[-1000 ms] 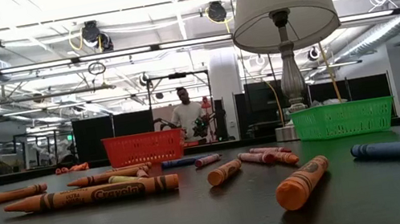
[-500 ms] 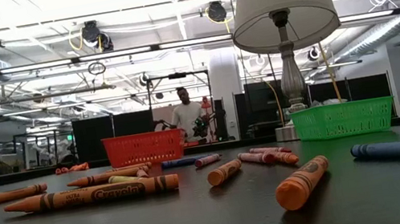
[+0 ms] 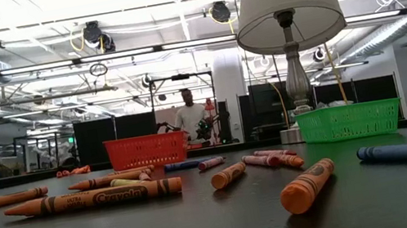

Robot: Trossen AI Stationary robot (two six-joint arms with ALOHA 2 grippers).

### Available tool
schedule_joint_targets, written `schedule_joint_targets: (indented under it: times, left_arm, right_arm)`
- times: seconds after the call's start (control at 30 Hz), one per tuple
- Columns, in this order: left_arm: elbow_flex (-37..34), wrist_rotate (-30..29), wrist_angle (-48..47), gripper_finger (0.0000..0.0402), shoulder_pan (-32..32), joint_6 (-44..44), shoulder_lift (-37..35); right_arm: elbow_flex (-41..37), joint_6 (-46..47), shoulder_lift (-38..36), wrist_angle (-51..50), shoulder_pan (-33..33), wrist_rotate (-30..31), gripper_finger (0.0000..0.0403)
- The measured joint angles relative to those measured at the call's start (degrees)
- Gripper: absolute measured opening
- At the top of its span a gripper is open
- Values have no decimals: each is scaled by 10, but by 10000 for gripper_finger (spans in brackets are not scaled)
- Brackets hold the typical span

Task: Sort crayons
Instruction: Put the orange crayon into the blue basket

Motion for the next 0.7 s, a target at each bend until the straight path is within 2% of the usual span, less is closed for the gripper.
schedule_joint_targets:
  times: [0.2, 0.4, 0.7]
  left_arm:
    - [-12, 5, -115, 34, -46, -9, 0]
    - [-61, -7, -102, 34, -88, 21, 6]
    - [-179, -22, -60, 35, -130, 25, 7]
  right_arm:
    - [0, -1, 4, -14, 0, 0, 167]
    - [0, 2, 11, -14, 0, 1, 167]
    - [0, 38, 15, -14, 0, 2, 167]
